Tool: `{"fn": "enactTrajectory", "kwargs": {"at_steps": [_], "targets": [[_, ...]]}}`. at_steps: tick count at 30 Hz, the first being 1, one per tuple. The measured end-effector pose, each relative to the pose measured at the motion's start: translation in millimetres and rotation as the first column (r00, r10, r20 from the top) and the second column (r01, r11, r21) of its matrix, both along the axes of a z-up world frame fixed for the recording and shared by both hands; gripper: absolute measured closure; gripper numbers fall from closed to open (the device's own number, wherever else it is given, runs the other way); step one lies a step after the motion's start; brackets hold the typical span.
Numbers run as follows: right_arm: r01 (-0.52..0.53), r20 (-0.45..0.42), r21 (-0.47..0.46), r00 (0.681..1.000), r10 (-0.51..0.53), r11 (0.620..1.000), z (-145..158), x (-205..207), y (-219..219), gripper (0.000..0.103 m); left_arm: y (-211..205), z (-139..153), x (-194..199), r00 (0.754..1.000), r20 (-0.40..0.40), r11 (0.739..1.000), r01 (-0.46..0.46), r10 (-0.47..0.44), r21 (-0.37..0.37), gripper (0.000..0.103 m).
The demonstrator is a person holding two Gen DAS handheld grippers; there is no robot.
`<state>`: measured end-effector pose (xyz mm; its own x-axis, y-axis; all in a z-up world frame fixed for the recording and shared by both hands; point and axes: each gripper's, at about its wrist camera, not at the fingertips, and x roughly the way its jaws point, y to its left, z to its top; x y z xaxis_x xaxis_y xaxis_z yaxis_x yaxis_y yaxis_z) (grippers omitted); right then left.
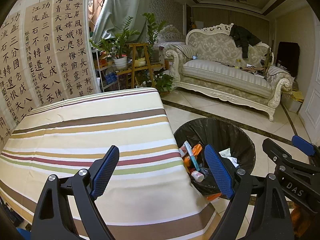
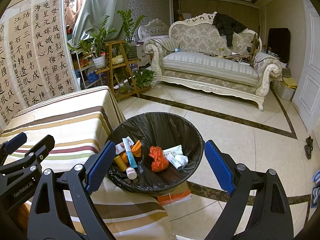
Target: Collect trash
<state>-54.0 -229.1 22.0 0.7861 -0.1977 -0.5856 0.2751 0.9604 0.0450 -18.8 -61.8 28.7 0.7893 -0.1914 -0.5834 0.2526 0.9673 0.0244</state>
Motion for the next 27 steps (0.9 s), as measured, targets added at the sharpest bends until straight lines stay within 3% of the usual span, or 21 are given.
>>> {"fn": "enactTrajectory", "kwargs": {"at_steps": [27], "targets": [[0.001,-0.001,0.000,1.000,-0.001,1.000,-0.4,-0.1,0.3,0.015,1.9,0.7,0.1,1.000,-0.004,1.000,0.000,0.000,-0.003,0.018]]}}
